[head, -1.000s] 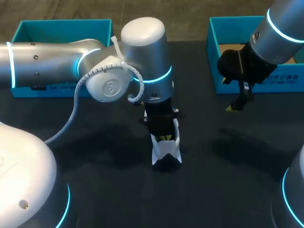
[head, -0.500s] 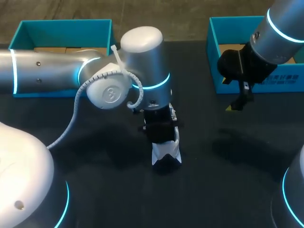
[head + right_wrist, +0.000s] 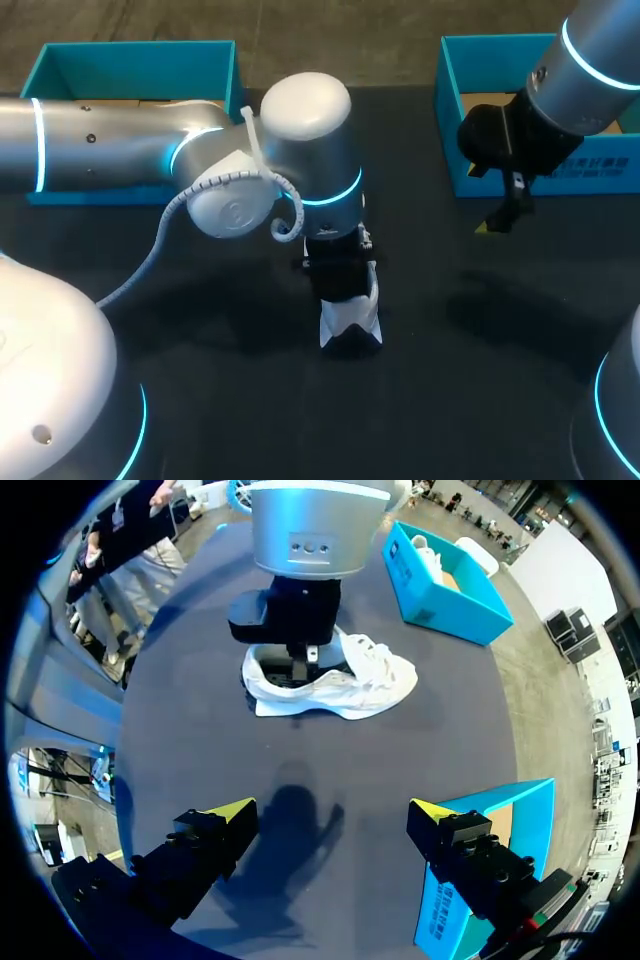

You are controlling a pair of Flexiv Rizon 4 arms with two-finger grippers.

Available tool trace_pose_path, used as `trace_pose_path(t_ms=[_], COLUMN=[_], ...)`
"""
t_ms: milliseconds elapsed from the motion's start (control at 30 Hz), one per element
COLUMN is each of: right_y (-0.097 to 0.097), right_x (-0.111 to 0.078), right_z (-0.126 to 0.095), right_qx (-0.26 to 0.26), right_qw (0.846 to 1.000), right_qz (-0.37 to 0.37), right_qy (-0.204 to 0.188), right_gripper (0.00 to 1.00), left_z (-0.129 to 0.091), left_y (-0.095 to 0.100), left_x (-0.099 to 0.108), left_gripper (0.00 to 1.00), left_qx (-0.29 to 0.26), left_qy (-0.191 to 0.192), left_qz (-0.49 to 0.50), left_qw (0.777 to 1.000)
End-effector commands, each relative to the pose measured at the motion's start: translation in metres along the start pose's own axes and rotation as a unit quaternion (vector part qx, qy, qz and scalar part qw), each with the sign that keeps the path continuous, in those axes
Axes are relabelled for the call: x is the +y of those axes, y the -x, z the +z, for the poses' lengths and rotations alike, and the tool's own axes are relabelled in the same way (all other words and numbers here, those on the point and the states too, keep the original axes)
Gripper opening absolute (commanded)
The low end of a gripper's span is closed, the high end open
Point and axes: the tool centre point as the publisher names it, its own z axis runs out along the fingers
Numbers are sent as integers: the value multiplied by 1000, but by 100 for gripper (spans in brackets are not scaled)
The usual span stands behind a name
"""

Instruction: Take the shoe out of the shoebox, open the shoe tongue, remove and reinsert the insole, then place the shoe into the shoebox

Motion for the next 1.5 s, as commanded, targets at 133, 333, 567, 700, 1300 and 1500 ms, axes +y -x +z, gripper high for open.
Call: trace_pose_path(t_ms=[133,333,567,700,1300,1500], right_y=[0,0,0,0,0,0], right_x=[1,1,1,1,1,1], right_z=[1,1,1,1,1,1], right_qx=[-1,-1,-1,-1,-1,-1], right_qw=[1000,1000,1000,1000,1000,1000], right_qz=[1,1,1,1,1,1], right_qy=[-1,-1,-1,-1,-1,-1], right_gripper=[100,100,100,100,100,100], left_z=[-21,-44,-58,-58,-59,-54], left_y=[-7,-7,1,1,7,9], left_x=[3,4,5,5,6,13], left_gripper=[0,0,0,0,0,0], left_qx=[-11,-7,-25,-25,-3,26], left_qy=[25,75,84,84,137,178], left_qz=[-4,12,4,4,-16,-25], left_qw=[1000,997,996,996,990,983])
